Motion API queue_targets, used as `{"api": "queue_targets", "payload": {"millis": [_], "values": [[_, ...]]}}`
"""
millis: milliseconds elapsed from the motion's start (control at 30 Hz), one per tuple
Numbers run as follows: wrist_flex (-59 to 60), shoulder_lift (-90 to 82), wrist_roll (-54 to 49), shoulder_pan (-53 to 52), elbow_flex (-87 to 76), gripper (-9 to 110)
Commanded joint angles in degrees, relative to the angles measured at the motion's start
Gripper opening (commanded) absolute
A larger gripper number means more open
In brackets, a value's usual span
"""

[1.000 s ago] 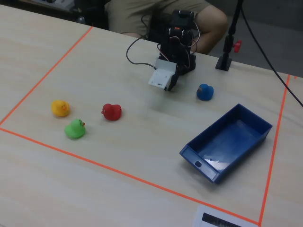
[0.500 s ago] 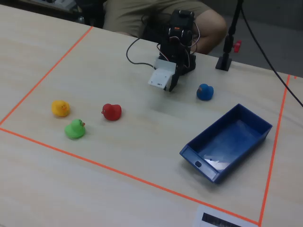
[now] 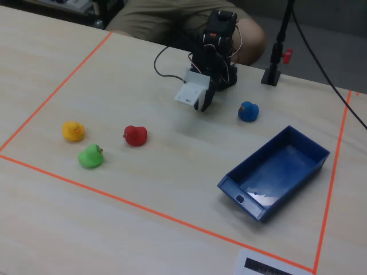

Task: Grasp green duck and put it into box.

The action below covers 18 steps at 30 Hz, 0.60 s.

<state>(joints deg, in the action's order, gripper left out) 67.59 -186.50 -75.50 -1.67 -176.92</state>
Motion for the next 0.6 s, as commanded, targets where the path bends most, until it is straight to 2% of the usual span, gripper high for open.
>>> {"api": "queue_targets", "payload": {"millis": [0,100,233,467,567], "values": [[-3.2,12.6,-1.0,-4.5,18.2,12],[1.4,31.0,-2.1,-9.8,41.1,21],[-1.0,45.0,-5.5,-17.0,64.1,23],[-7.6,61.8,-8.3,-22.3,89.0,30],[-13.4,65.7,-9.7,-24.3,94.2,33]]}}
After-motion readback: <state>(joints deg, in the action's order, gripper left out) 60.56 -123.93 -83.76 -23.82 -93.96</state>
